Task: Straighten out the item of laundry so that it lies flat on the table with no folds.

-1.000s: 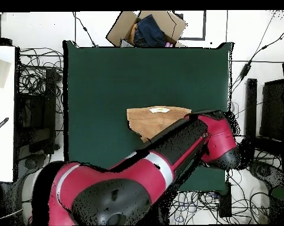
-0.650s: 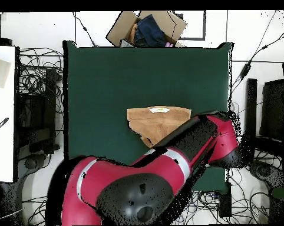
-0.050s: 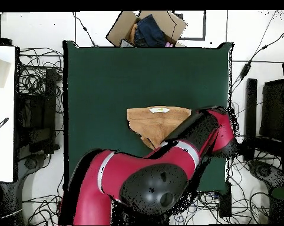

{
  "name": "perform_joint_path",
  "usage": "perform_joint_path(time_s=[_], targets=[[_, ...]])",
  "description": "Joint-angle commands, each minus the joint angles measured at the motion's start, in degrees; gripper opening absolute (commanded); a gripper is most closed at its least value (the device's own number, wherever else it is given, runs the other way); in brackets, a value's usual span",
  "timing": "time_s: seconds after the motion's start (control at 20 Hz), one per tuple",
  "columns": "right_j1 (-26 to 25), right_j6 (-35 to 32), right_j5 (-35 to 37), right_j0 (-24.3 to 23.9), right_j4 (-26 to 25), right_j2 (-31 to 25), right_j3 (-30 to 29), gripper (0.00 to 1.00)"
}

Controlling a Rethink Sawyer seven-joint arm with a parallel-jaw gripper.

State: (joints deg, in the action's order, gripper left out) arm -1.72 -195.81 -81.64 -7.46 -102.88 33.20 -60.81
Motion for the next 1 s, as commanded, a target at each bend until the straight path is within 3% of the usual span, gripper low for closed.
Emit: perform_joint_path(time_s=[0.05, 0.65, 1.0], targets=[[-3.56, -10.3, -5.57, -1.09, -1.03, -10.49, 7.75, 1.0], [-8.46, -12.65, -9.1, -2.97, -2.24, -9.53, 17.71, 1.0], [-10.21, -13.12, -10.55, -3.66, -0.88, -8.08, 19.99, 1.0]])
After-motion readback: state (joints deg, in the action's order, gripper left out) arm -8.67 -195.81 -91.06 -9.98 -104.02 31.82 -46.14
